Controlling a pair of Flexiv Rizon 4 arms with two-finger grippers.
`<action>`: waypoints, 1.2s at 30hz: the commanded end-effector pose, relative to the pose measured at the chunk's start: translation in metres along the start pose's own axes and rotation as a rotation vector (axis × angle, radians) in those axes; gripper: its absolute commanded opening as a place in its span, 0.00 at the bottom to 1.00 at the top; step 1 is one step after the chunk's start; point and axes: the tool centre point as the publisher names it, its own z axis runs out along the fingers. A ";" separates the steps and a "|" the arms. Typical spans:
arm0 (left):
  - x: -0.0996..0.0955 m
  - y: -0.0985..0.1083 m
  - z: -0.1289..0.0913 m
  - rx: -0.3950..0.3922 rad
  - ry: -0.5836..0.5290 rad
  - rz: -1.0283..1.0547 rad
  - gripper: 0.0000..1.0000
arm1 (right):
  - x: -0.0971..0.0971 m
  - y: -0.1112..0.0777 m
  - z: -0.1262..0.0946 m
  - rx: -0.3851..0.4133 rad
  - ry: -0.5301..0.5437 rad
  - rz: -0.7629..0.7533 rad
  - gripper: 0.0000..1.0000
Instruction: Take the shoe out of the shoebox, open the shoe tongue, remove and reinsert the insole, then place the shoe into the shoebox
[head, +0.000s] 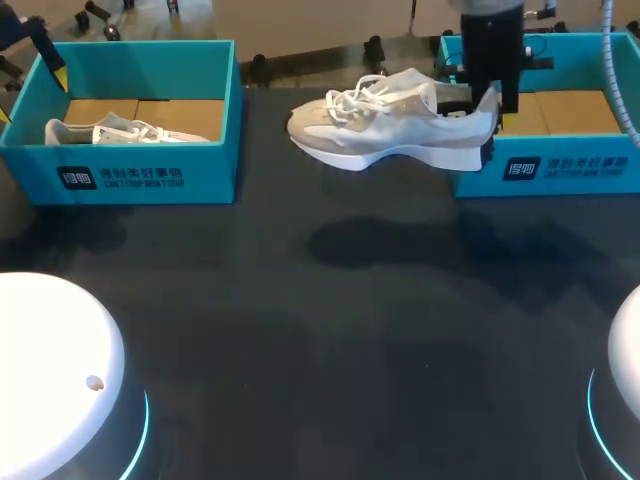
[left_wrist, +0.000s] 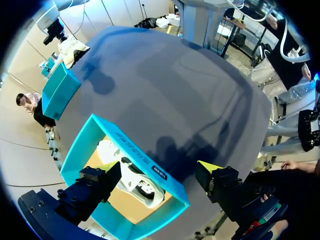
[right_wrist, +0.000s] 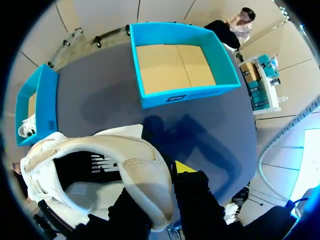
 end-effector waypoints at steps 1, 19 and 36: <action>0.000 0.000 0.000 -0.002 0.000 0.000 1.00 | -0.002 -0.001 -0.001 -0.002 0.005 0.000 0.00; 0.000 0.000 0.000 -0.002 0.000 0.000 1.00 | 0.023 -0.061 -0.004 0.021 -0.011 0.001 0.00; 0.000 0.000 0.000 -0.002 0.000 0.000 1.00 | 0.064 -0.173 0.014 0.090 -0.045 0.047 0.00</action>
